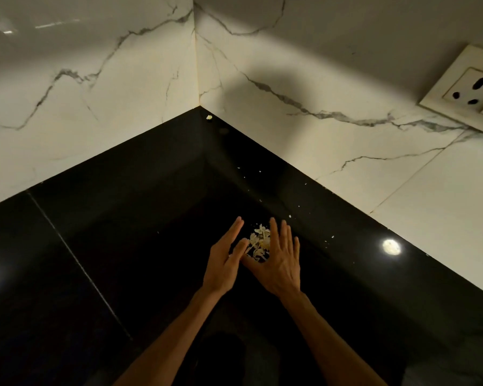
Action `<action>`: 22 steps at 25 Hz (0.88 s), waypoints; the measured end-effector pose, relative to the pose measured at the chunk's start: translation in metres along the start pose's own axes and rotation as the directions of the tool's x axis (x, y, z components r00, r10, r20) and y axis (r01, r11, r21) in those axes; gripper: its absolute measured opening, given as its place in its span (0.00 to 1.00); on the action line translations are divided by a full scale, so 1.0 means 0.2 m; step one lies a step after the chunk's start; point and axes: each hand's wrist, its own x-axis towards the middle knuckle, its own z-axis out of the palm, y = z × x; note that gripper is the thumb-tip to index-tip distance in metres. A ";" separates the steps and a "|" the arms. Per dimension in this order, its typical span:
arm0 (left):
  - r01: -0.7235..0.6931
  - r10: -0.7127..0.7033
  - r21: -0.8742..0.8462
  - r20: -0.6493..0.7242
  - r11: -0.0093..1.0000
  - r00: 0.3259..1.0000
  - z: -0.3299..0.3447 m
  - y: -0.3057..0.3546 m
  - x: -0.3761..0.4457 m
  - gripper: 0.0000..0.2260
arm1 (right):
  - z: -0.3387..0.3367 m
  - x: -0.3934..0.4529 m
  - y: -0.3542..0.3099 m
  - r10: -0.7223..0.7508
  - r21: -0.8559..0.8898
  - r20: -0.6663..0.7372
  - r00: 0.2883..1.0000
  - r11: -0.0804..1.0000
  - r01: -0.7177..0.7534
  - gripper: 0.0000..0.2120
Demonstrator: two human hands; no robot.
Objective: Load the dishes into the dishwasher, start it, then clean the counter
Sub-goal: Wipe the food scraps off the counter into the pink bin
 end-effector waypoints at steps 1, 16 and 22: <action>0.014 -0.015 -0.043 -0.025 0.999 1.000 0.00 0.00 0.01 0.22 | 0.01 0.05 -0.02 -0.068 -0.051 0.035 0.997 0.996 0.070 0.54; 0.023 -0.054 -0.219 -0.138 0.975 0.989 0.04 0.02 -0.07 0.19 | 0.06 -0.14 0.12 -0.242 0.168 -0.216 0.946 0.945 0.280 0.14; 0.085 -0.186 -0.416 -0.208 0.906 0.960 0.11 0.06 -0.22 0.18 | 0.08 -0.20 0.07 -0.133 0.238 -0.370 0.920 0.943 0.232 0.15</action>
